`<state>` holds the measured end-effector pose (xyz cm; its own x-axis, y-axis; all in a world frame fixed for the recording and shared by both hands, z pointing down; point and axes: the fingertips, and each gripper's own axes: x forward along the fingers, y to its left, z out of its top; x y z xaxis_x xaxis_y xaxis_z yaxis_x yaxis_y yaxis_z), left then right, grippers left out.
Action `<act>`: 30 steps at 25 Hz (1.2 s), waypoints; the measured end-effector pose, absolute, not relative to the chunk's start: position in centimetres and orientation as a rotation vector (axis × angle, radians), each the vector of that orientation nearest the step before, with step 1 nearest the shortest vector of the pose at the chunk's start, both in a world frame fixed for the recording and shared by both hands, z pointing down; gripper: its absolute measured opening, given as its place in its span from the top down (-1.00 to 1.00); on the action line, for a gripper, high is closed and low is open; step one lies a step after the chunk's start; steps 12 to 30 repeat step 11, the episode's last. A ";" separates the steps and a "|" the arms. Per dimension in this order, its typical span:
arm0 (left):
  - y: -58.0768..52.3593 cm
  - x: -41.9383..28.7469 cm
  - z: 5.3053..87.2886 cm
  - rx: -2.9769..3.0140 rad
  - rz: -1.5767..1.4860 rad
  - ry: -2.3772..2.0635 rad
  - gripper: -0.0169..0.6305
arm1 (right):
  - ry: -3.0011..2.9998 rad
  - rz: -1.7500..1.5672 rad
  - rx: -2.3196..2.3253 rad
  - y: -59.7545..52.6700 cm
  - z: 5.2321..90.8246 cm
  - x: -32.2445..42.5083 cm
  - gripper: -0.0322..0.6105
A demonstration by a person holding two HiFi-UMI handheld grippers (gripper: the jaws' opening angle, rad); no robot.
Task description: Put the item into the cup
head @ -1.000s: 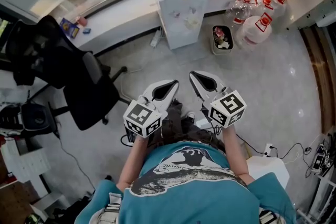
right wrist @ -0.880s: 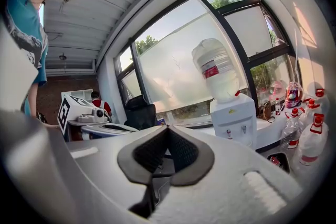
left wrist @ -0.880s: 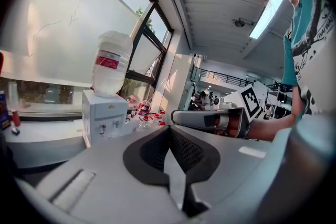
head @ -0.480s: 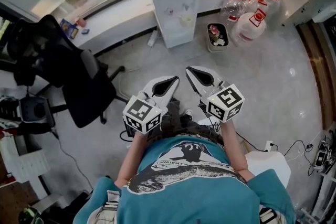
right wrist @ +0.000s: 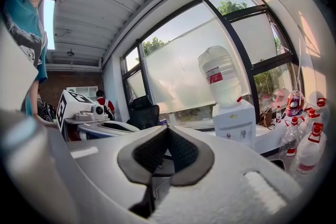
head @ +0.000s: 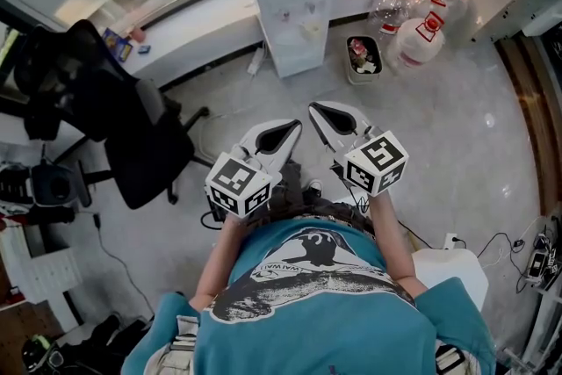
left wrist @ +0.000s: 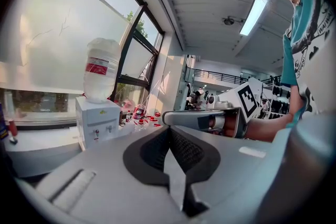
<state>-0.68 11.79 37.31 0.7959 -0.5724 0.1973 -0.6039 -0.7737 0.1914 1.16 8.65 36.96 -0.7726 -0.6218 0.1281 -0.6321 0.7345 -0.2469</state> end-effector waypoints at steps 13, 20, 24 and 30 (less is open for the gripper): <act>12.0 0.0 37.3 2.749 0.197 -0.879 0.93 | -2.883 0.435 1.067 8.5 36.7 1.4 0.90; 12.0 0.0 37.3 2.749 0.197 -0.879 0.93 | -2.883 0.435 1.067 8.5 36.7 1.4 0.90; 12.0 0.0 37.3 2.749 0.197 -0.879 0.93 | -2.883 0.435 1.067 8.5 36.7 1.4 0.90; 12.0 0.0 37.3 2.749 0.197 -0.879 0.93 | -2.883 0.435 1.067 8.5 36.7 1.4 0.90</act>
